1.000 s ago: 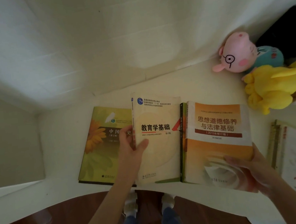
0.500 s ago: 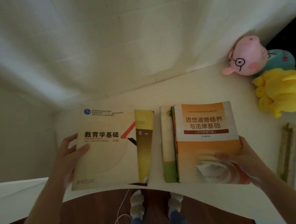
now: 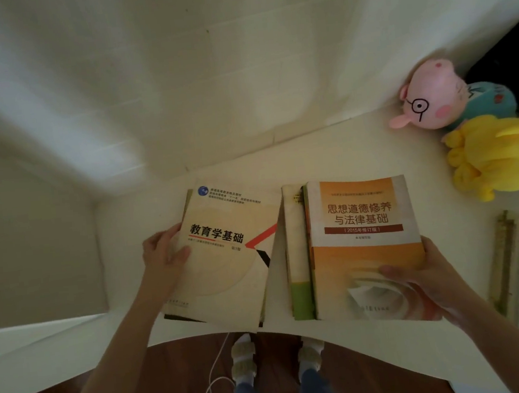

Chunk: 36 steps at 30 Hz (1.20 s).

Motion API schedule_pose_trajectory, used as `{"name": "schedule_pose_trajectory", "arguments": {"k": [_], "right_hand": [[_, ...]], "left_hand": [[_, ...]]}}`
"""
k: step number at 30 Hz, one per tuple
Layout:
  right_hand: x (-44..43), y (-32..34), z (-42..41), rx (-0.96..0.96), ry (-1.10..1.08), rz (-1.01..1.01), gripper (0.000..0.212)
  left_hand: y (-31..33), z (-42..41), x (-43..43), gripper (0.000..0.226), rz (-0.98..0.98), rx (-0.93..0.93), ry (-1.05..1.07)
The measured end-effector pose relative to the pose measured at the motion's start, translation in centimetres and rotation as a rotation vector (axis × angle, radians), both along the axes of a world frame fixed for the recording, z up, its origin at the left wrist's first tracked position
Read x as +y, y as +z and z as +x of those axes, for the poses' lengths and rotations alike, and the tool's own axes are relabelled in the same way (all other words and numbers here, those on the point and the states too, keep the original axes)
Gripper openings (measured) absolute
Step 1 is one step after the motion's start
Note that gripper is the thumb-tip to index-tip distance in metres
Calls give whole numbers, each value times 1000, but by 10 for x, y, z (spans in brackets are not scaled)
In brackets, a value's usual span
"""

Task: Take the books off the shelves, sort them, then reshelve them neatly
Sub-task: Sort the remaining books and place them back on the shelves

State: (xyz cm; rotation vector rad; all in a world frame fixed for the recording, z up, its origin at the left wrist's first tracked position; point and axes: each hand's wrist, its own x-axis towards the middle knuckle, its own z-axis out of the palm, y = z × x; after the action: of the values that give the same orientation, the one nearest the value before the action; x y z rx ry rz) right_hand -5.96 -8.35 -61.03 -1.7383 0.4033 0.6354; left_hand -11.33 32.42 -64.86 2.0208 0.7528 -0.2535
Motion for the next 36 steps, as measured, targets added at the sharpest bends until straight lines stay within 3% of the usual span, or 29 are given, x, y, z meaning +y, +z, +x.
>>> {"name": "schedule_pose_trajectory", "arguments": {"k": [5, 10, 13, 19, 22, 25, 28, 33, 36], "right_hand": [[-3, -5, 1, 28, -25, 15, 98], [2, -6, -1, 28, -22, -13, 126], [10, -7, 2, -4, -6, -8, 128], [22, -6, 4, -41, 37, -37, 86], [20, -7, 3, -56, 79, -65, 78], [19, -6, 4, -59, 104, -48, 79], [19, -6, 3, -85, 104, -62, 77], [25, -12, -2, -64, 129, -47, 76], [28, -15, -3, -40, 158, -170, 86]], "left_hand": [[-5, -11, -6, 49, 17, -76, -8], [-15, -24, -9, 50, 34, -65, 40], [-15, -23, -11, 50, 2, -85, 73], [-6, -21, -21, 52, 59, -75, 103], [19, -18, -56, 50, 166, -271, 15], [41, -15, -116, 42, -10, -348, -147], [25, -14, -167, 54, -195, -252, -292], [3, -7, -193, 97, -395, -55, -134], [6, -2, -194, 103, -428, 3, -99]]}}
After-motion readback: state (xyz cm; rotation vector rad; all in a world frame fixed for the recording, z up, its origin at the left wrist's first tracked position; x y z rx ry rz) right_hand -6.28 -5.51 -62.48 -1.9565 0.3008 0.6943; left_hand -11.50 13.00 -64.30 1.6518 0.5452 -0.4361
